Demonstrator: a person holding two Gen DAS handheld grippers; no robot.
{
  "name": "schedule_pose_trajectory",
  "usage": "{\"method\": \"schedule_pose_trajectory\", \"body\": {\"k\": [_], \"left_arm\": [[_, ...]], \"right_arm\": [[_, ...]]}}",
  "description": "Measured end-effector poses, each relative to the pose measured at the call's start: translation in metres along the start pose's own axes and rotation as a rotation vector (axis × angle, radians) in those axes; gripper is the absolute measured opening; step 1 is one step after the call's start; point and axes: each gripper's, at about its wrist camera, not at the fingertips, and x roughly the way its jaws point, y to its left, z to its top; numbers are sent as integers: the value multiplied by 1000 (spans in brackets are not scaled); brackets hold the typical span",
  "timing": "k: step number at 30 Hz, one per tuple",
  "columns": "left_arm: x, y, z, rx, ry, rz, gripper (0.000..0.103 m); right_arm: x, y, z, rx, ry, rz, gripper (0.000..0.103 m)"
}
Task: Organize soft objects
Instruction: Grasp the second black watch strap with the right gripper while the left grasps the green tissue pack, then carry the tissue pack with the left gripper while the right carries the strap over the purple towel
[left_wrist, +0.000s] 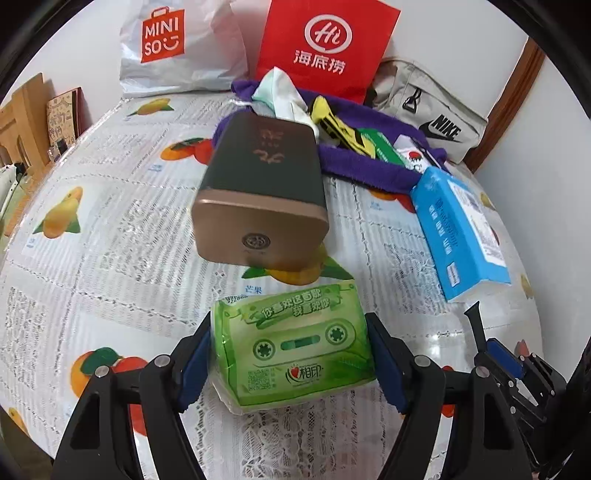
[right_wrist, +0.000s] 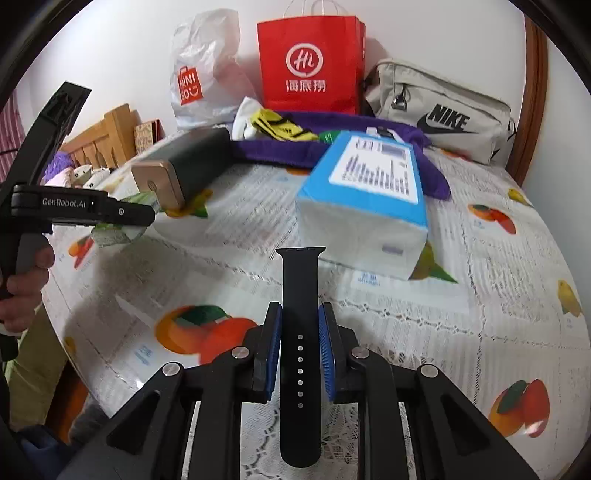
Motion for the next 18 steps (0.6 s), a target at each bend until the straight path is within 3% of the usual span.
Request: {"method": "schedule_pose_trajectory", "body": {"k": [18], "left_arm": [[-40, -7, 31, 18, -78, -23, 74]], "right_arm": [[-30, -14, 43, 27, -57, -20, 20]]}}
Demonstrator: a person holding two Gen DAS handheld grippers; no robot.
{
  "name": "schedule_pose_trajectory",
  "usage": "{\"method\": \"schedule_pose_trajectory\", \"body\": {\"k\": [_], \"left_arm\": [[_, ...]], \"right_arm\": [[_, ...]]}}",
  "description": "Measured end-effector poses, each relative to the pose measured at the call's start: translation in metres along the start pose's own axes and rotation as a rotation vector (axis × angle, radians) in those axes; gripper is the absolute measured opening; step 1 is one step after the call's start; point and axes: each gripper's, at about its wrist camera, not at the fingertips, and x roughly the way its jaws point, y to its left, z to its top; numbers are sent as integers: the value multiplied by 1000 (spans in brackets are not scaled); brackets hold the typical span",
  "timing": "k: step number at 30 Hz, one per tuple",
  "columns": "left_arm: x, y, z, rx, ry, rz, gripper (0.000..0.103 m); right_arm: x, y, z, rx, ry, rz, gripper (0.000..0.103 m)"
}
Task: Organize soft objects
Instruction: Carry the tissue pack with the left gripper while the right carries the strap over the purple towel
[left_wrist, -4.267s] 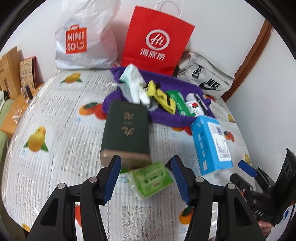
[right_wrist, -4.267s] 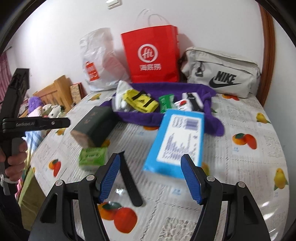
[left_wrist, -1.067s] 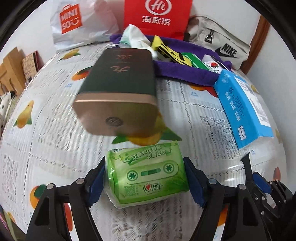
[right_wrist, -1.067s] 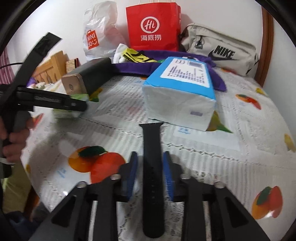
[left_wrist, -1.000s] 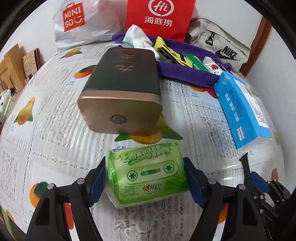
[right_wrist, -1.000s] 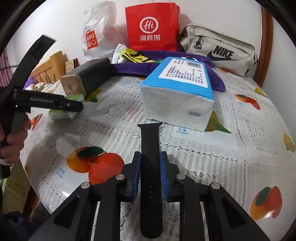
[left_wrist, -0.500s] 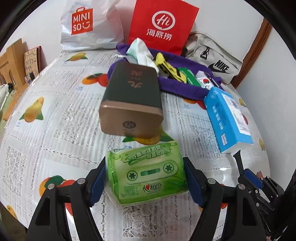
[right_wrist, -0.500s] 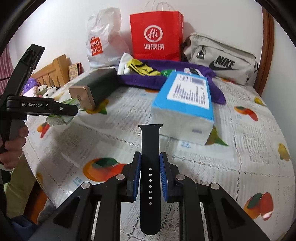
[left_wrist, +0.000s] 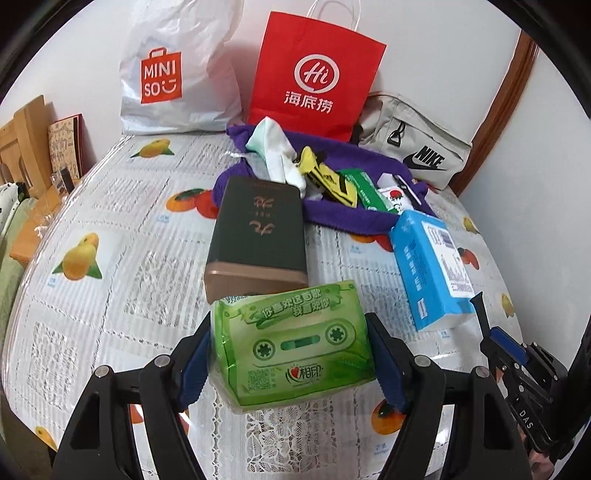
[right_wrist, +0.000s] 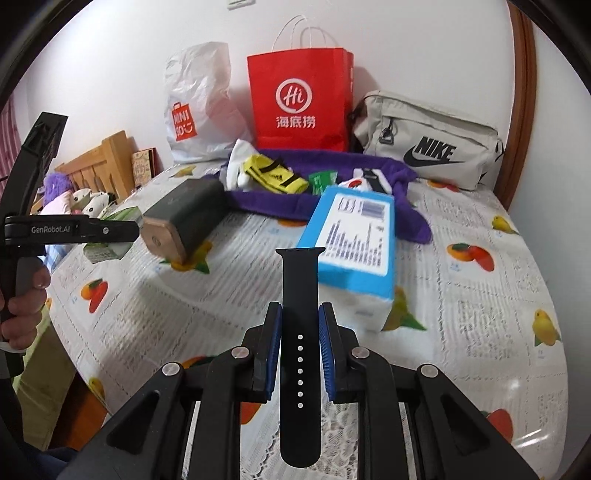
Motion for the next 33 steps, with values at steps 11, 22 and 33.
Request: {"method": "schedule_pose_trajectory", "body": {"k": [11, 22, 33], "left_arm": [[-11, -6, 20, 14, -29, 4, 75], [-16, -7, 42, 9, -54, 8, 74], [-15, -9, 65, 17, -70, 16, 75]], "right_arm": [[0, -7, 25, 13, -6, -8, 20], [3, -13, 55, 20, -29, -17, 20], [16, -25, 83, 36, -39, -17, 20]]}}
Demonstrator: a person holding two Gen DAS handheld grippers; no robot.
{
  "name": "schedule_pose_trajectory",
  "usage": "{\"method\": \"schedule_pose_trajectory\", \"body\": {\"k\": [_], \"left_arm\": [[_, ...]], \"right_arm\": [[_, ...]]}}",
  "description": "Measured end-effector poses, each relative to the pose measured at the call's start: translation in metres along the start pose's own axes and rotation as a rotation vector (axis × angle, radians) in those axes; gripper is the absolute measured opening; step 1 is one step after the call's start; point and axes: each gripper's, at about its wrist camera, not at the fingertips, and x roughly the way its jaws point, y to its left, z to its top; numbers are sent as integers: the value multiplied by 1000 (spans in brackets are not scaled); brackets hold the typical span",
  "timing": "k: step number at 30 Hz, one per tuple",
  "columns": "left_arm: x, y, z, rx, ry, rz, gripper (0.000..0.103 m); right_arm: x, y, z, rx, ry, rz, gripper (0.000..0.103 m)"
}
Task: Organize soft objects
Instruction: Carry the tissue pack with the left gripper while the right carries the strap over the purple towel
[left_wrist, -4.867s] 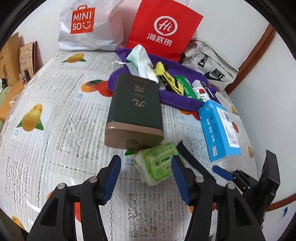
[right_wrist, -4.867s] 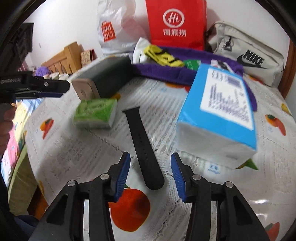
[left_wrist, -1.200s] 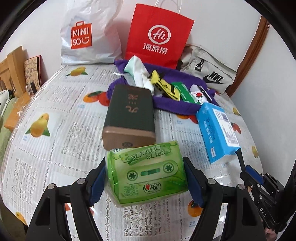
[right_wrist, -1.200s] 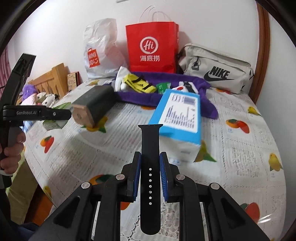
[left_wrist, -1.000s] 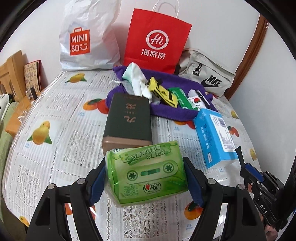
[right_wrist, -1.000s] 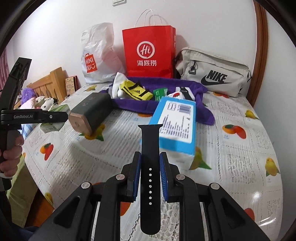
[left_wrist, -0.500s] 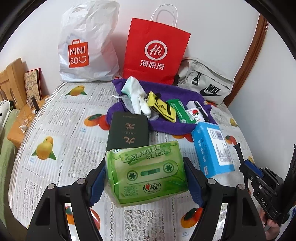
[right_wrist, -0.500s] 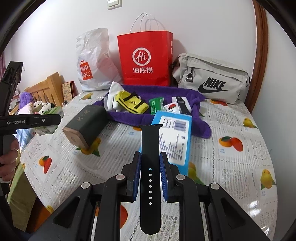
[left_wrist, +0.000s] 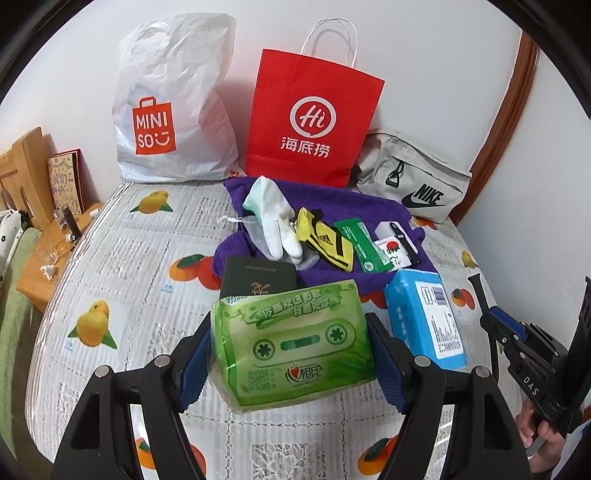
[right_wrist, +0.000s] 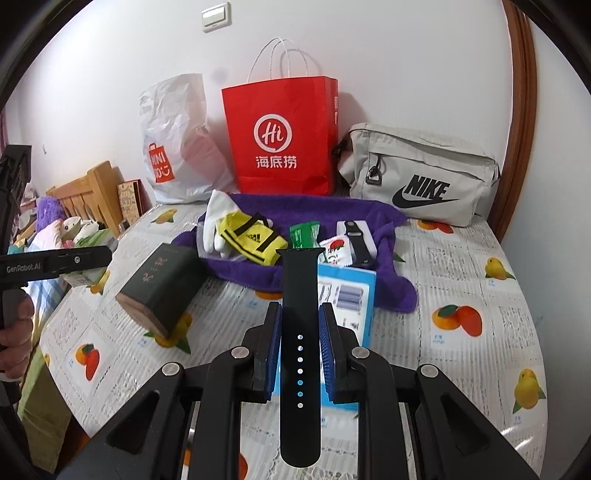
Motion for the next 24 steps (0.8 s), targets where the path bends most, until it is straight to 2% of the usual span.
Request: {"method": "schedule_pose_trajectory", "body": {"k": [24], "left_arm": [[40, -4, 60, -2, 1, 0, 75]], "right_arm": [[45, -28, 66, -2, -27, 5, 20]]}}
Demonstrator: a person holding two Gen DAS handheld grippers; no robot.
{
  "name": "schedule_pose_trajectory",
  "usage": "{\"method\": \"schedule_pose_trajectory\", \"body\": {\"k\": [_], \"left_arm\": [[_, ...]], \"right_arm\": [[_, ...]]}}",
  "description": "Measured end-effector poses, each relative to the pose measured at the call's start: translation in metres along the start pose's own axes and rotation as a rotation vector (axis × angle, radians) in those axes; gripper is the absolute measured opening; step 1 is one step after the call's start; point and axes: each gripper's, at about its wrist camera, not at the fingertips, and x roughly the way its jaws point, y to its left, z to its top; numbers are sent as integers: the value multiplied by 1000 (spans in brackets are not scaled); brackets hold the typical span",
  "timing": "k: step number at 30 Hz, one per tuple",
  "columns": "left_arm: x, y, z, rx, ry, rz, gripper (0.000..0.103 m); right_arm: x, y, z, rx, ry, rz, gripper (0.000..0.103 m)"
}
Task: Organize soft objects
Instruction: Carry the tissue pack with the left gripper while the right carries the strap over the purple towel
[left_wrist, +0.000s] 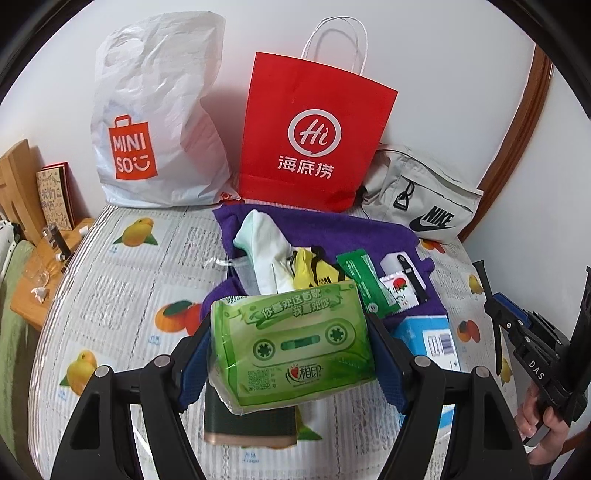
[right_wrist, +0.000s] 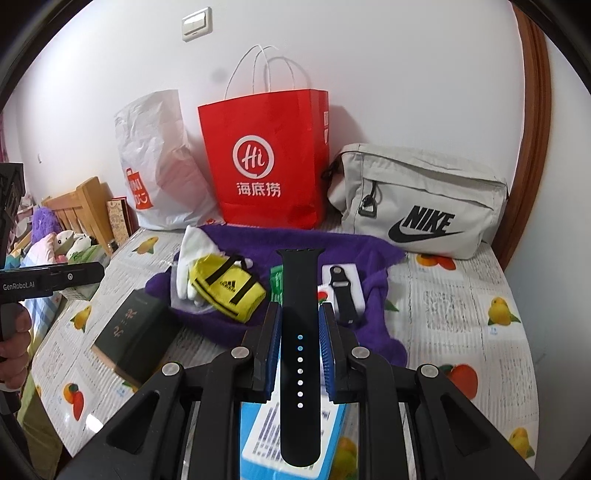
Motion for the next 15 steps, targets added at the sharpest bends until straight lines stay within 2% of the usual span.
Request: {"method": "schedule_pose_trajectory", "body": {"k": [15], "left_arm": [[51, -1, 32, 14, 26, -6, 75]], "right_arm": [[48, -15, 24, 0, 14, 17, 20]]}}
